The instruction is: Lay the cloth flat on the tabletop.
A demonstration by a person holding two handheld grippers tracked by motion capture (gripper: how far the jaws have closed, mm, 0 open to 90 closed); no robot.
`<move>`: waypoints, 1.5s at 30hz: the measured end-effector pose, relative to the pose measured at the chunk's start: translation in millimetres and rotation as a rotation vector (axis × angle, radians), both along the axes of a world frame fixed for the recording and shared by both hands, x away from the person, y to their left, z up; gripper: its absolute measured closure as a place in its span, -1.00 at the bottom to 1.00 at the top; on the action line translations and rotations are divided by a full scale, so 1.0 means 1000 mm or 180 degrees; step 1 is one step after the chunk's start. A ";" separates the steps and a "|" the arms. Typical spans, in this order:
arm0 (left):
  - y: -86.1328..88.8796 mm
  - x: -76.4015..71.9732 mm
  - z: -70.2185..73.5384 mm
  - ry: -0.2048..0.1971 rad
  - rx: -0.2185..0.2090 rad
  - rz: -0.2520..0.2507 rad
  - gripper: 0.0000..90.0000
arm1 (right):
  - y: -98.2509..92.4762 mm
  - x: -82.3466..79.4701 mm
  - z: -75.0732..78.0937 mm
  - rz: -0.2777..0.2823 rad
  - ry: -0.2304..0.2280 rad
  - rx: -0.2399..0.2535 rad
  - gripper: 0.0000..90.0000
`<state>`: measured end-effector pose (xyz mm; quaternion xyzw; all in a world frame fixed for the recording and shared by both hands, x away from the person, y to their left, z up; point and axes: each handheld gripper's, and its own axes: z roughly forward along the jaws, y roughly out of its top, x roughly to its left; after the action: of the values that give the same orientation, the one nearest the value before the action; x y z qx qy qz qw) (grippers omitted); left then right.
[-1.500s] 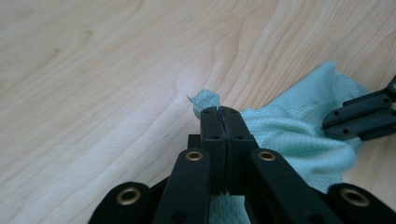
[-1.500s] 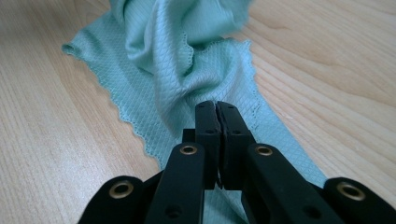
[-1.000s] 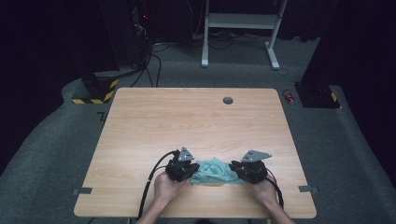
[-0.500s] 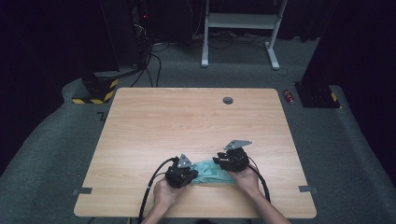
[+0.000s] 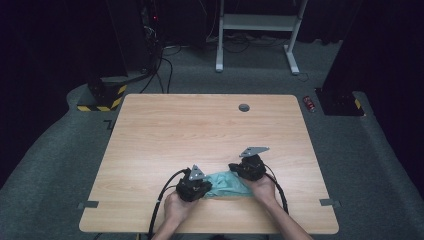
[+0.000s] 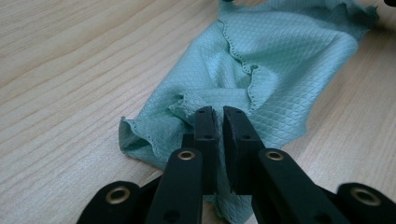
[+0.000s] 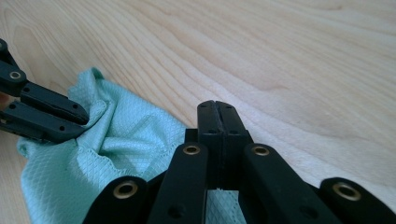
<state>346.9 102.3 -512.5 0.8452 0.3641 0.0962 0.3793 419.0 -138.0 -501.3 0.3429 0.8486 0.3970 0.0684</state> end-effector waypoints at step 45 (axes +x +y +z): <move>0.006 0.030 0.041 0.0088 0.0013 0.0081 0.99 | -0.091 -0.020 0.030 -0.0503 -0.0511 0.0189 1.00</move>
<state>376.5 108.4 -471.1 0.8425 0.3799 0.0900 0.3712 399.1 -229.2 -471.1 0.3777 0.7986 0.4415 0.1569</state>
